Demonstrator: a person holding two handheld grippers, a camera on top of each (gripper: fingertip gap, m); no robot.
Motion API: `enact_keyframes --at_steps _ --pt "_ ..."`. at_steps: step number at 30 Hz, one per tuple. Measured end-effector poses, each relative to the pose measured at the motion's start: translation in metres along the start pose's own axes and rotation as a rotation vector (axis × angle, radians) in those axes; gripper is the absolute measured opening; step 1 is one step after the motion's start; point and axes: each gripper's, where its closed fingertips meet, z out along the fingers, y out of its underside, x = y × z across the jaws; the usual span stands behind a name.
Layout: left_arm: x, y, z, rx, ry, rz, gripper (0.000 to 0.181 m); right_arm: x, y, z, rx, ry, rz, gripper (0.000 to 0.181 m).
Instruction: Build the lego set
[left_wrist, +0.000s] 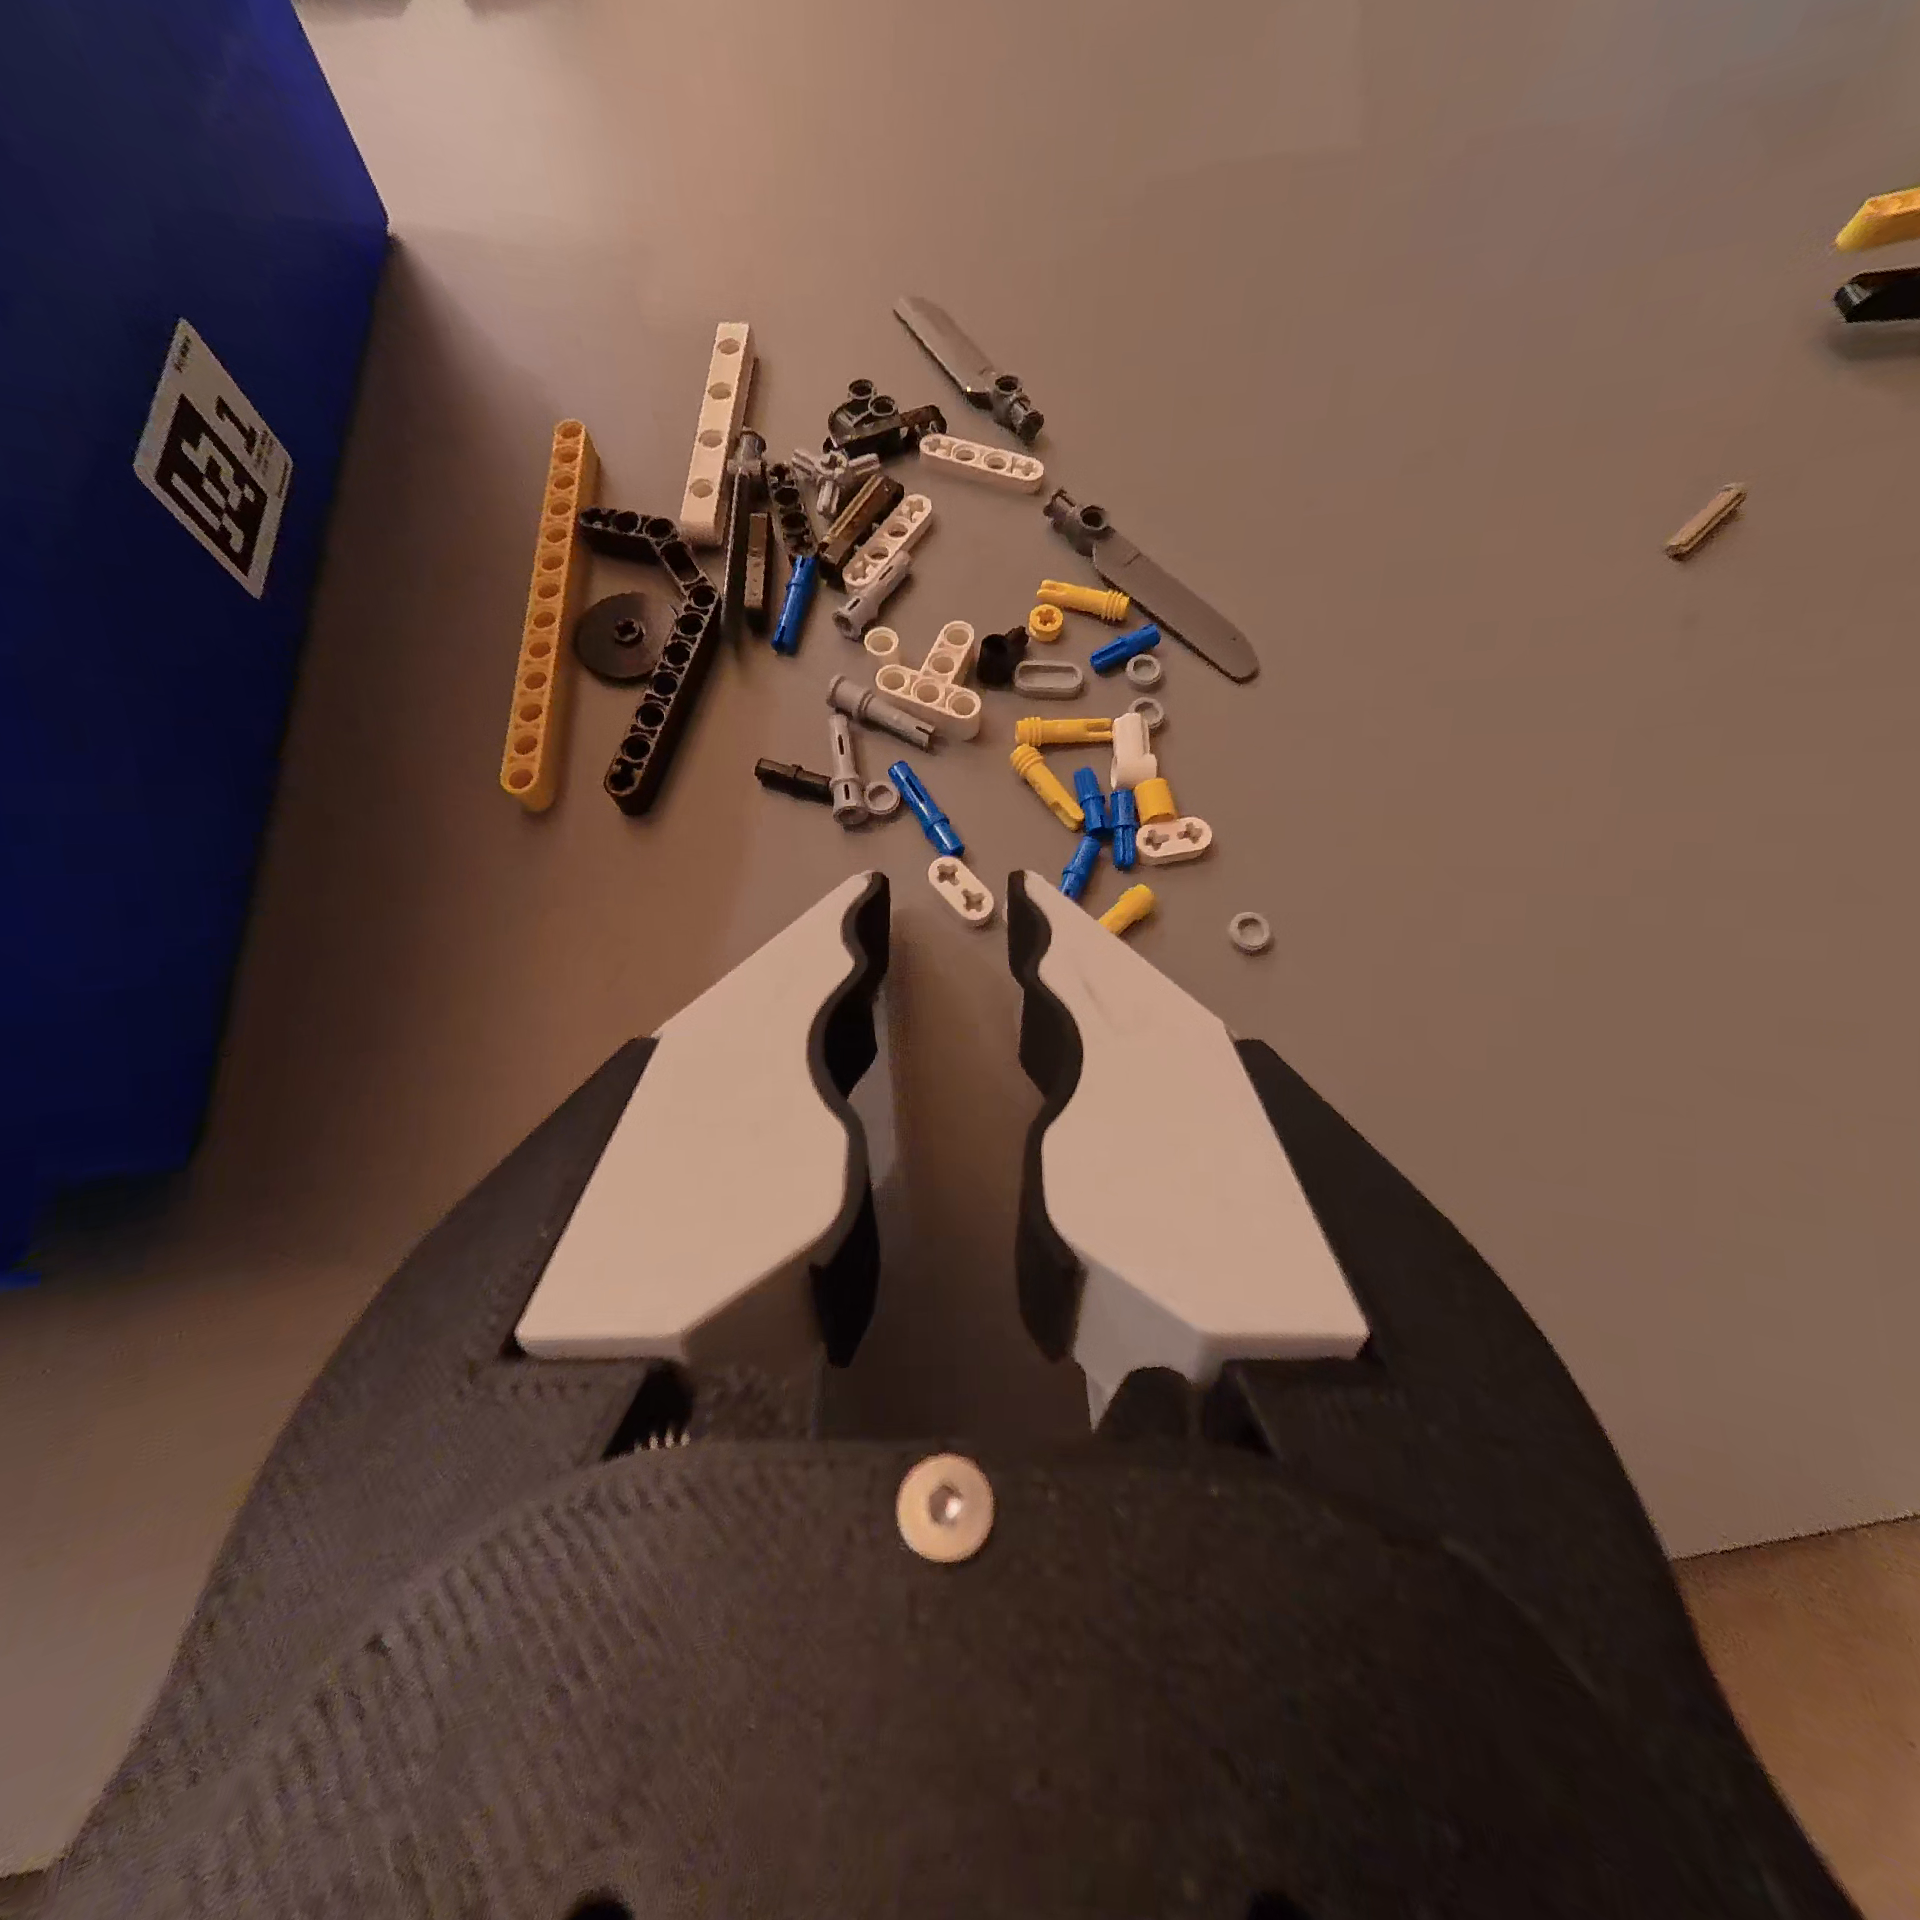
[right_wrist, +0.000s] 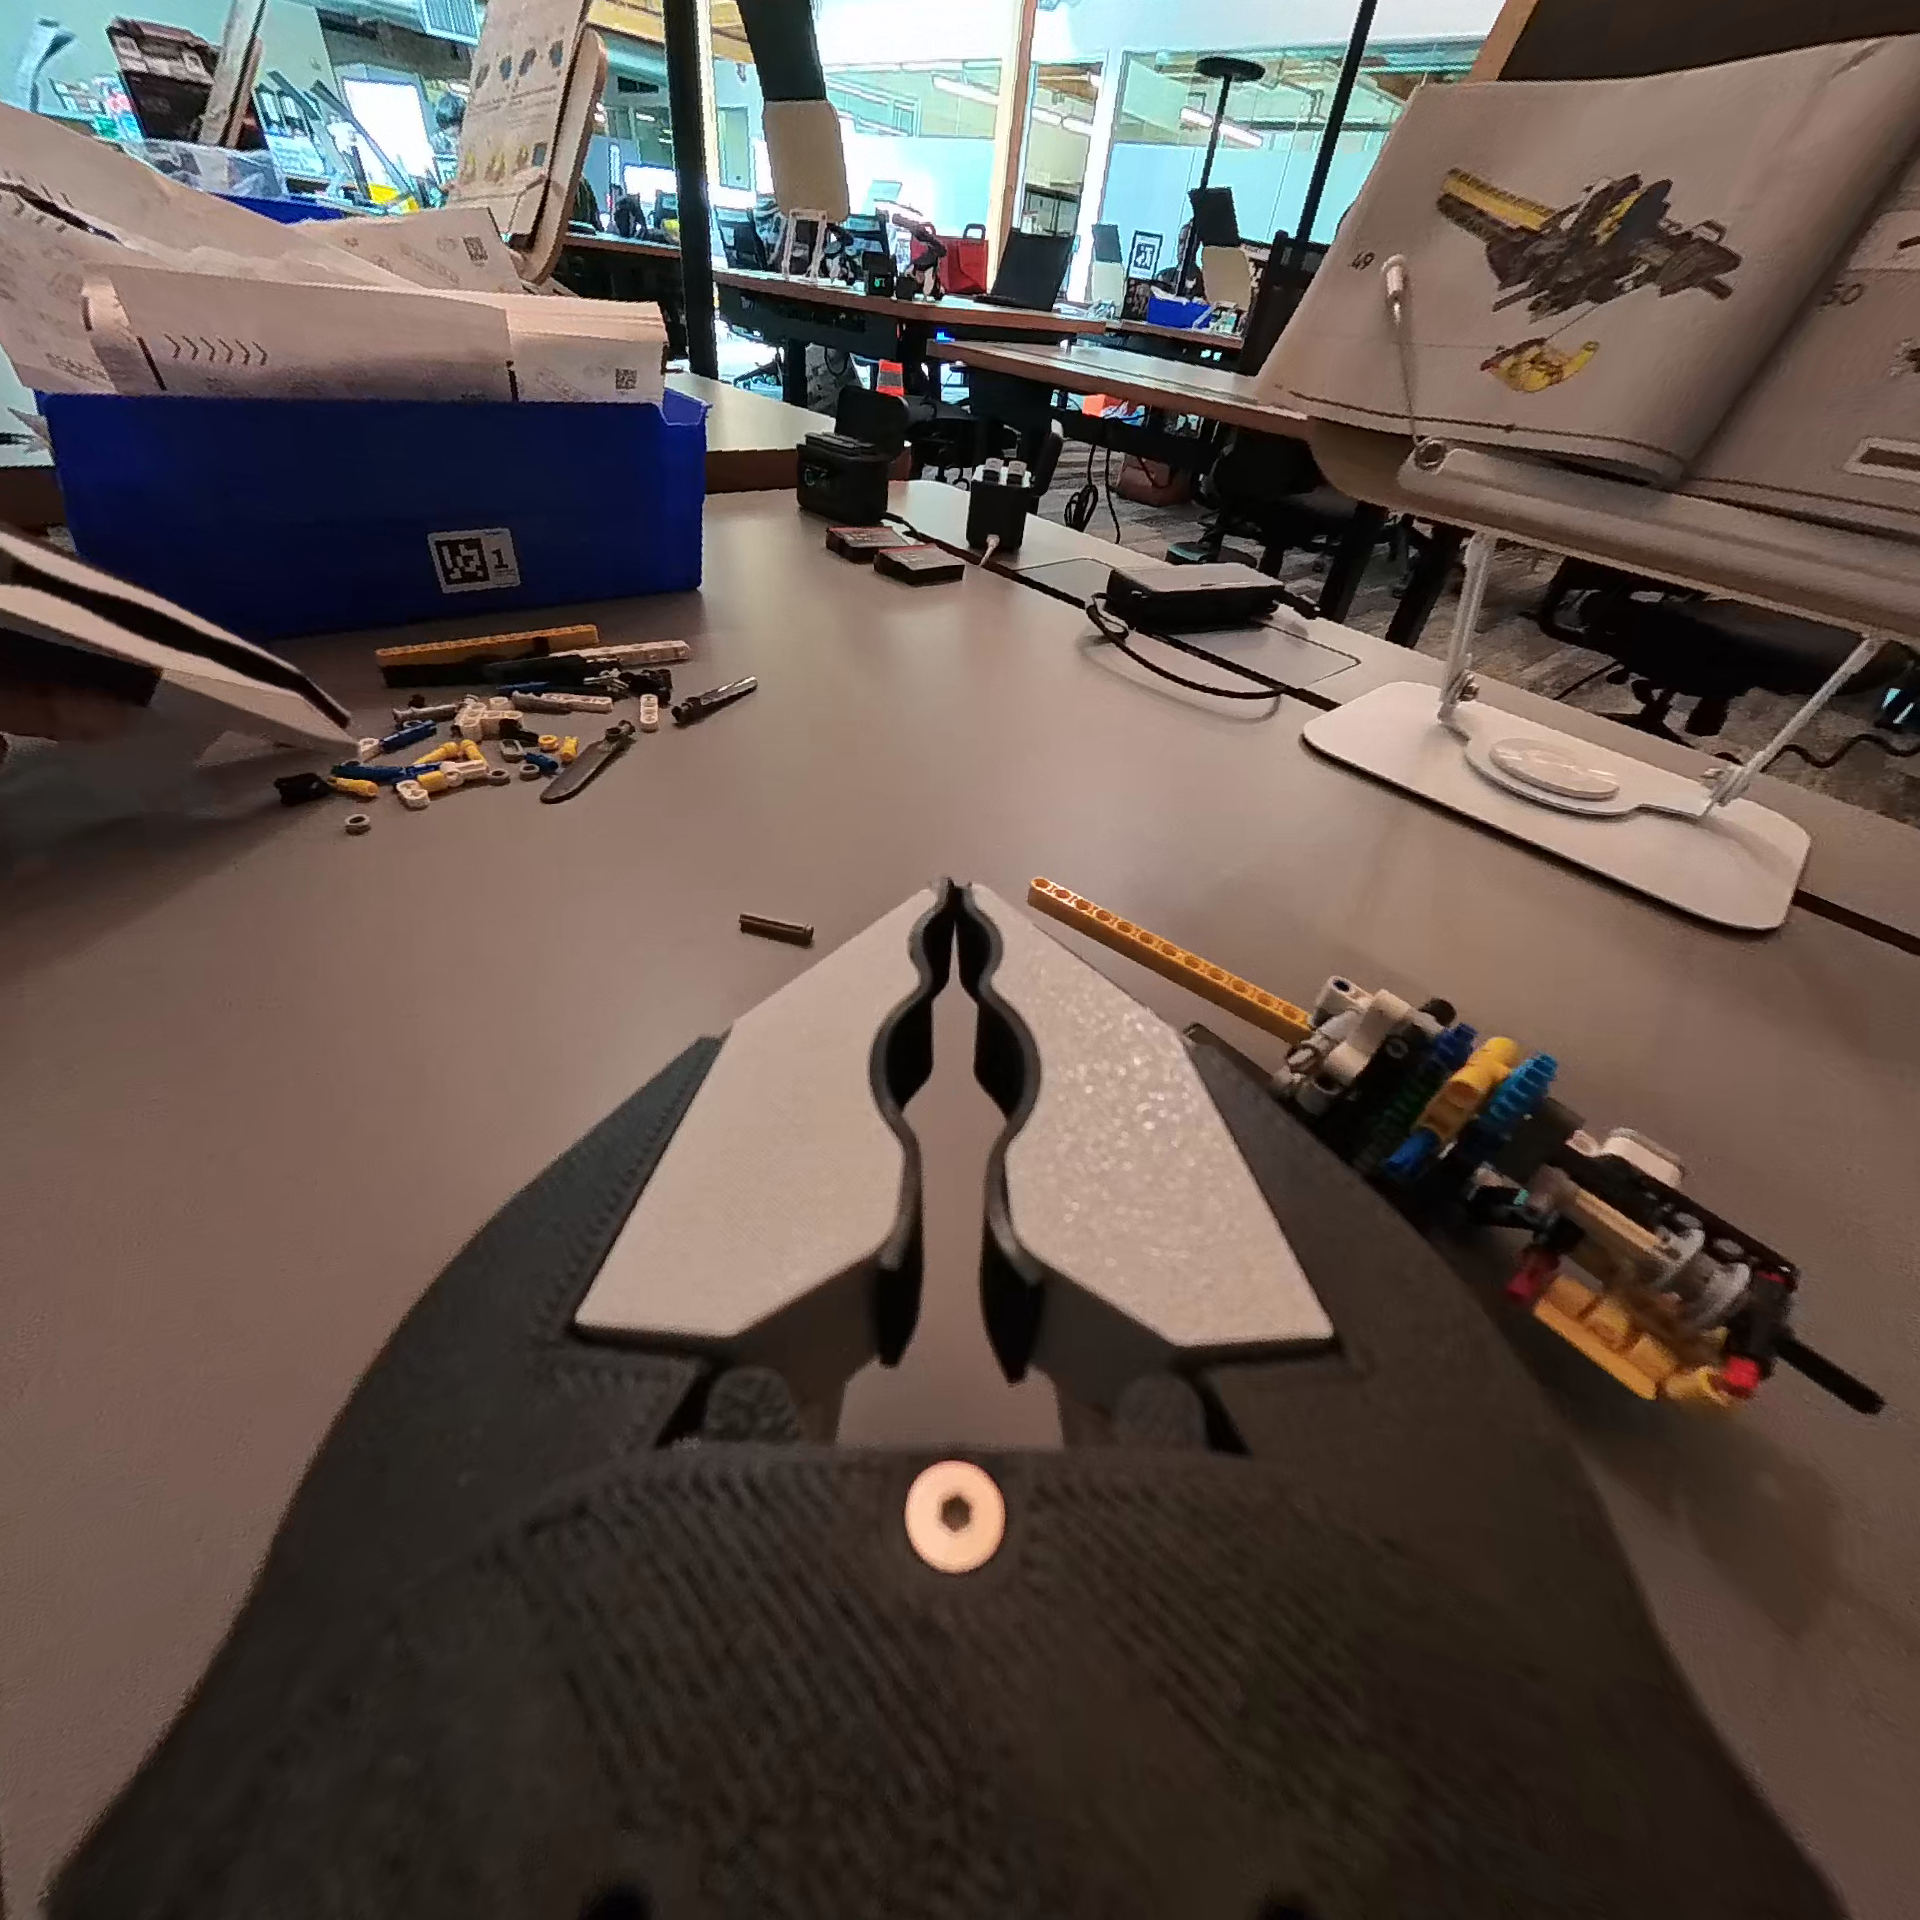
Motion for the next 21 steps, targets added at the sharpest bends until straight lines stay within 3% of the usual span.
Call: enact_keyframes --at_steps 1,7,12,21 --pt "-0.001 0.000 0.000 0.003 -0.002 -0.001 0.019 0.000 0.001 0.000 -0.004 0.000 -0.002 0.000" --pt "0.010 -0.008 -0.004 0.062 0.096 -0.065 0.024 0.000 0.000 0.000 -0.002 0.004 -0.008 0.000" --pt "0.007 -0.017 -0.011 0.123 0.052 -0.034 0.021 -0.002 -0.002 -0.001 0.015 -0.005 -0.012 0.001" --pt "0.012 -0.008 -0.003 0.084 0.064 -0.025 0.028 0.017 -0.010 -0.010 0.082 0.103 0.051 0.002"
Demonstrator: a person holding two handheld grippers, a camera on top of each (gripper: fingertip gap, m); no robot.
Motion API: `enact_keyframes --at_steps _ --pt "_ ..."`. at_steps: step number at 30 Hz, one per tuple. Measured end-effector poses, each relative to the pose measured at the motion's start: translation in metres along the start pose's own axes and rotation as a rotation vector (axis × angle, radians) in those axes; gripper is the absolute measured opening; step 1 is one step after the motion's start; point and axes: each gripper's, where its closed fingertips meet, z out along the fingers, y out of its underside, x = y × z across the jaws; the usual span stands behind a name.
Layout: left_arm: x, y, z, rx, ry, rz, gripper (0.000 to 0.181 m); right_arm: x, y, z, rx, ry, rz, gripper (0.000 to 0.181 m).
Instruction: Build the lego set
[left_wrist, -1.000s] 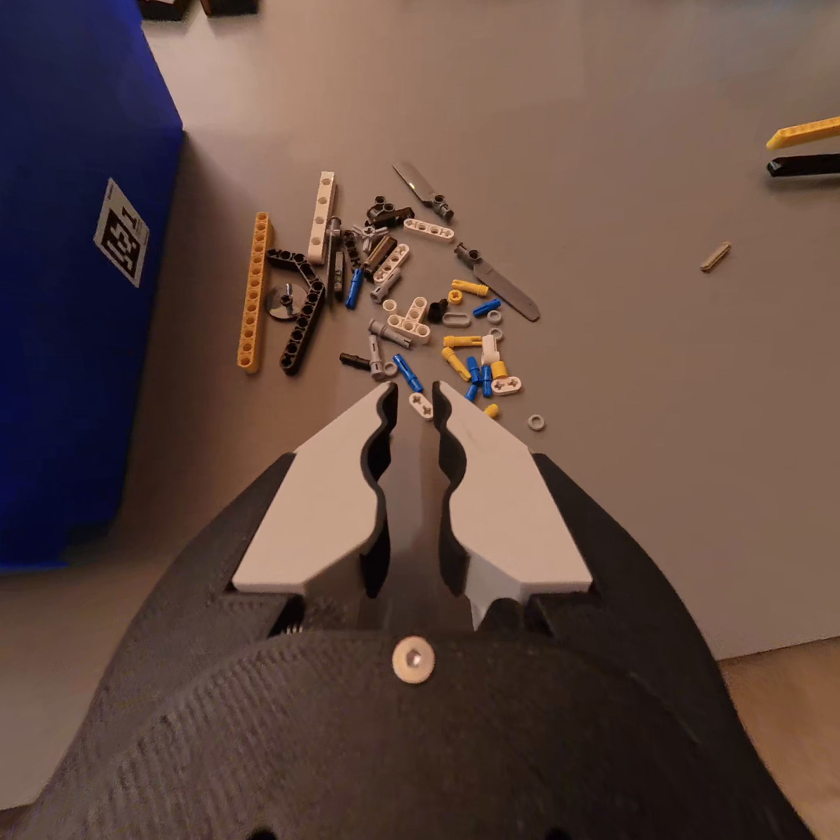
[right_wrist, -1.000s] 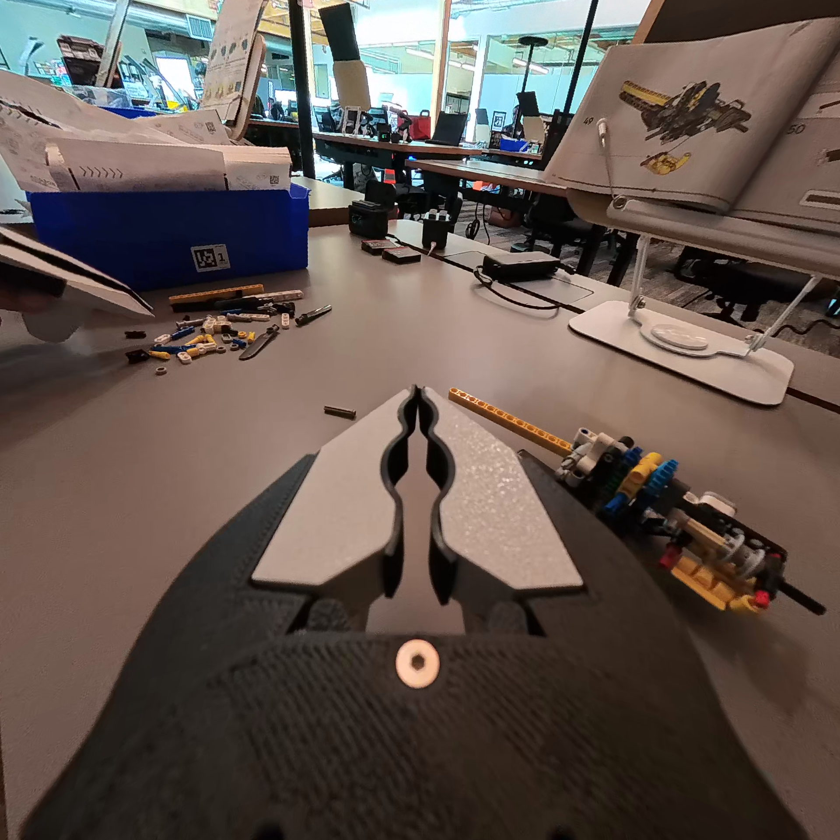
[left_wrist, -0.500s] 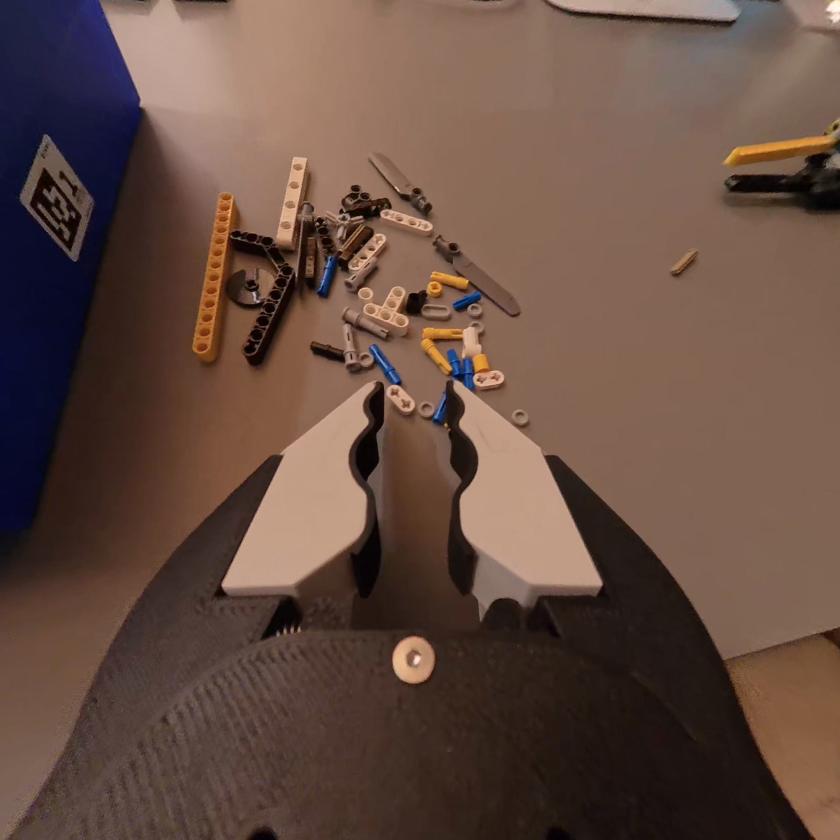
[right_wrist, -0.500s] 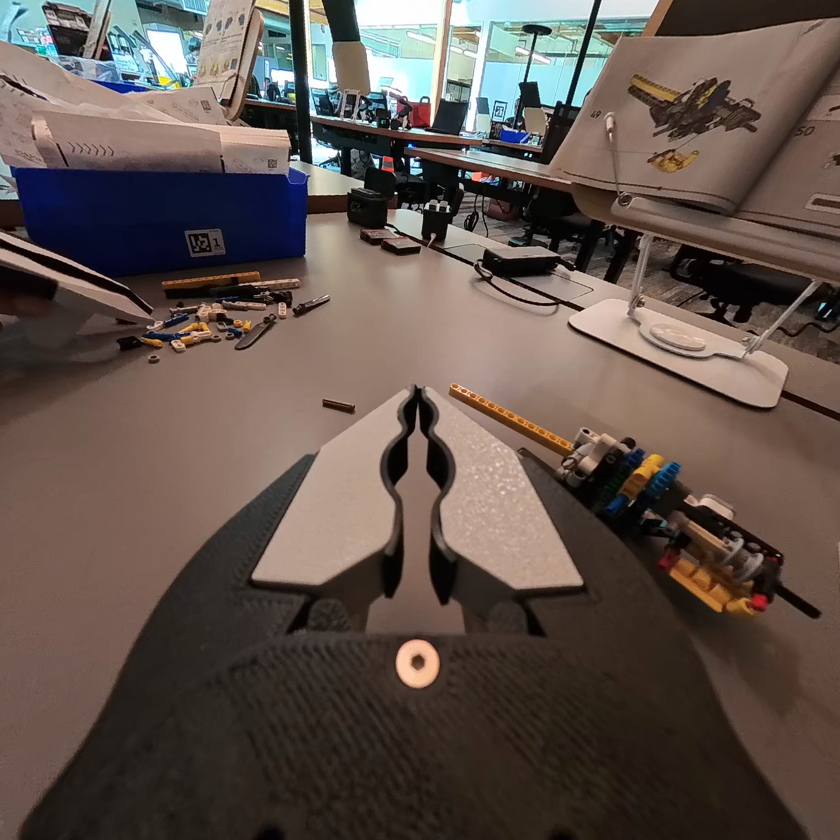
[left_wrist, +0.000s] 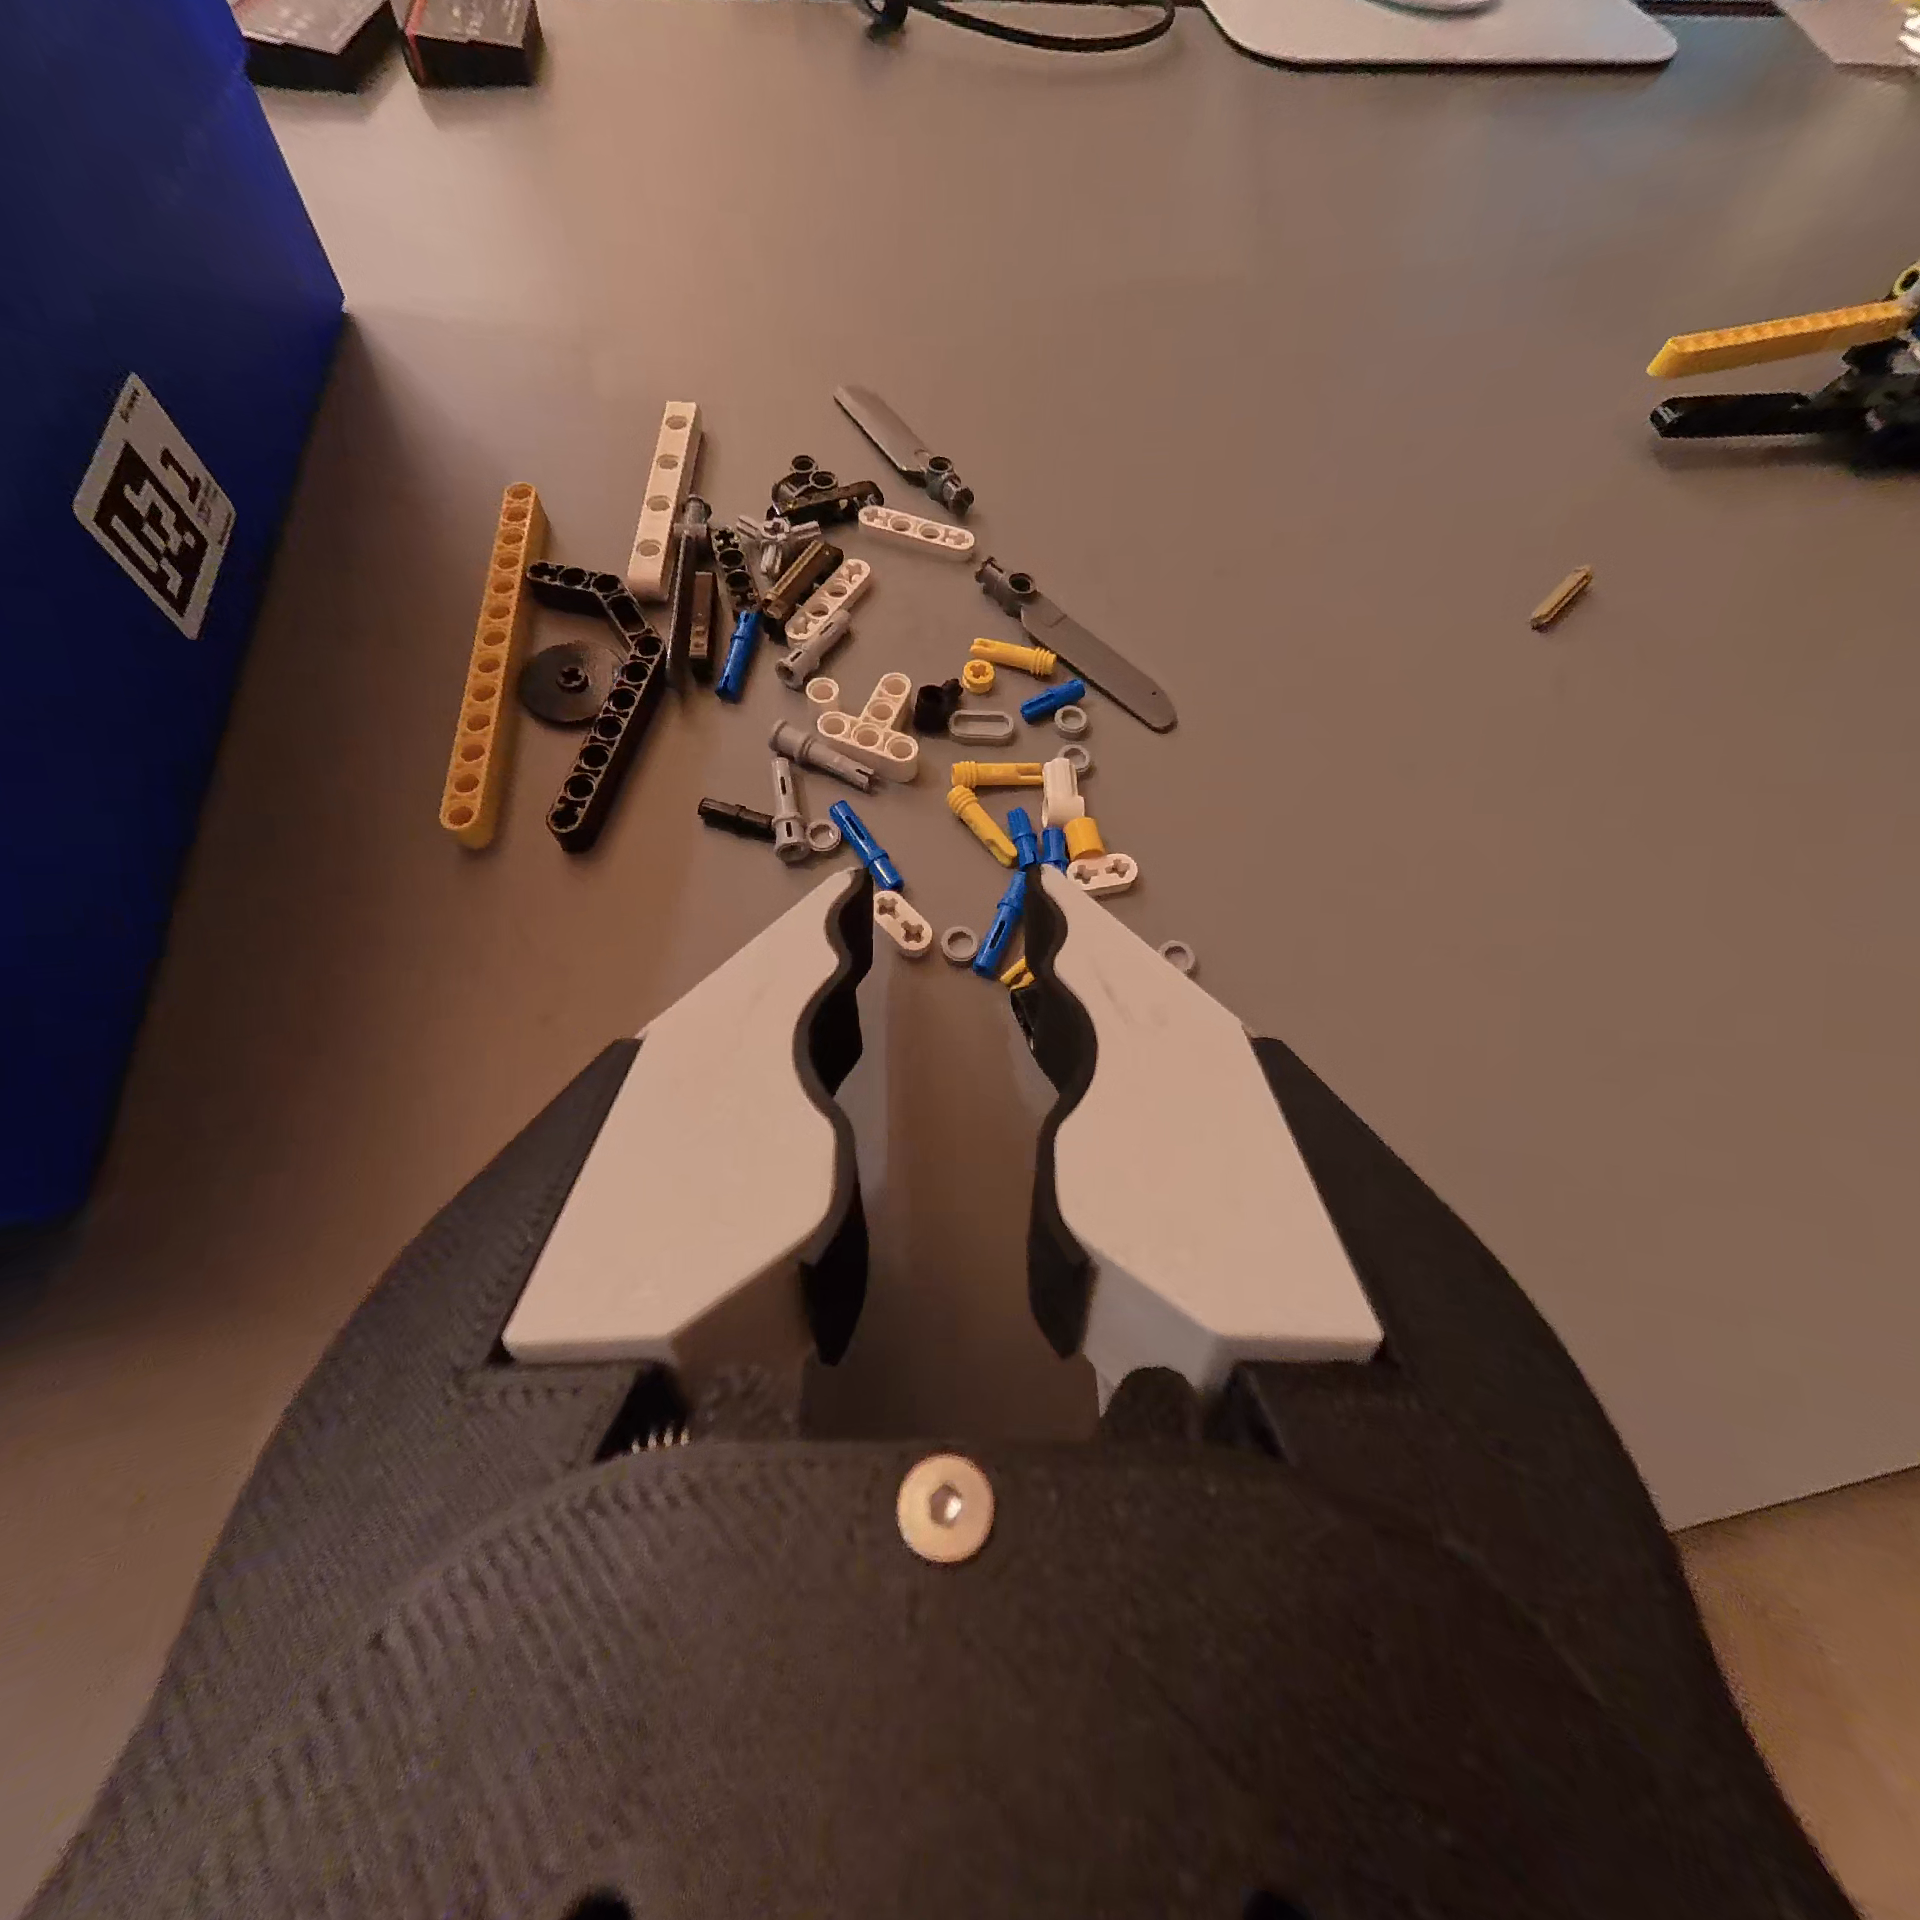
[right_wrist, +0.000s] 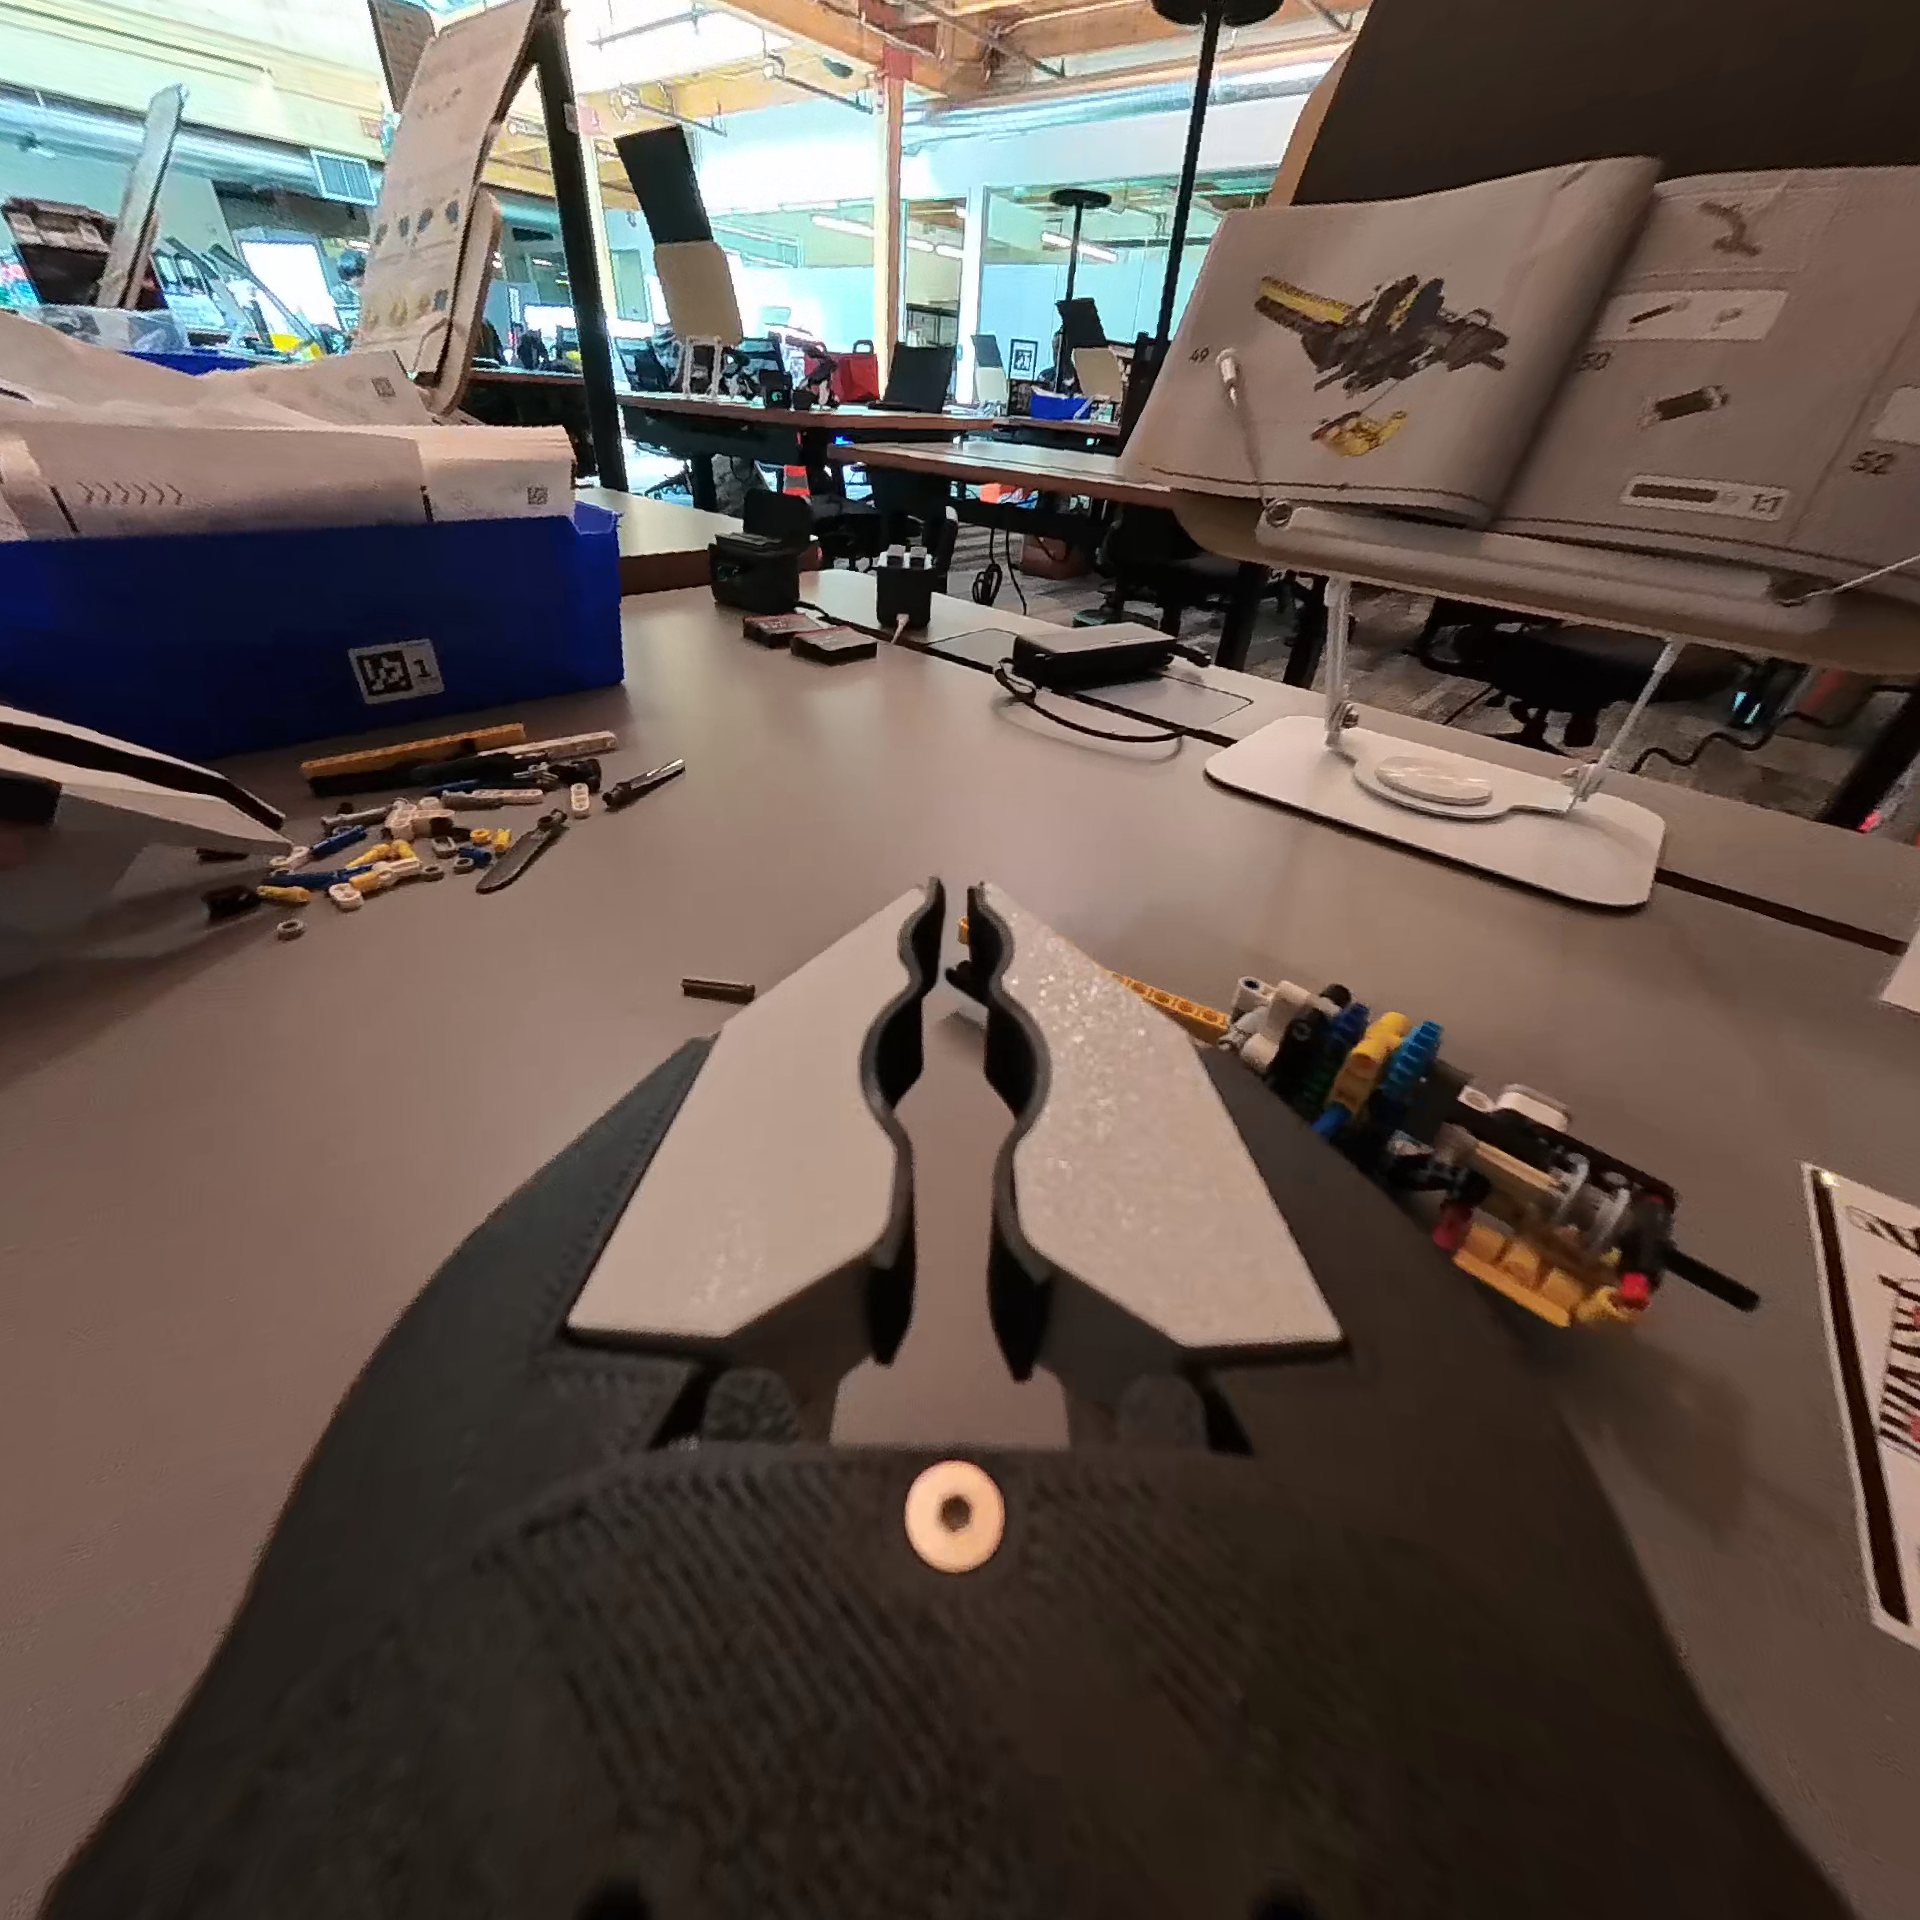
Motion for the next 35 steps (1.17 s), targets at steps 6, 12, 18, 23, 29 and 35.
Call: enact_keyframes --at_steps 6,12,18,23,29,35 --pt "0.001 -0.001 -0.001 0.015 0.020 -0.015 0.023 -0.003 0.002 0.001 -0.015 -0.010 -0.010 0.003" --pt "-0.002 -0.003 -0.002 0.032 0.058 -0.091 0.021 -0.005 0.005 0.004 -0.036 -0.026 -0.003 0.003" --pt "-0.005 -0.005 -0.004 0.035 0.071 -0.143 0.016 -0.005 0.006 0.005 -0.049 -0.036 0.005 0.004" --pt "-0.010 -0.011 -0.008 0.056 0.043 -0.157 0.014 -0.006 0.007 0.005 -0.052 -0.040 0.005 0.004" --pt "-0.015 -0.003 -0.008 -0.001 -0.015 -0.146 0.009 -0.007 0.006 0.004 -0.040 -0.040 -0.007 0.003" --pt "-0.010 0.005 -0.005 -0.110 -0.043 -0.121 0.004 -0.010 0.006 0.005 -0.045 -0.042 -0.031 0.003"
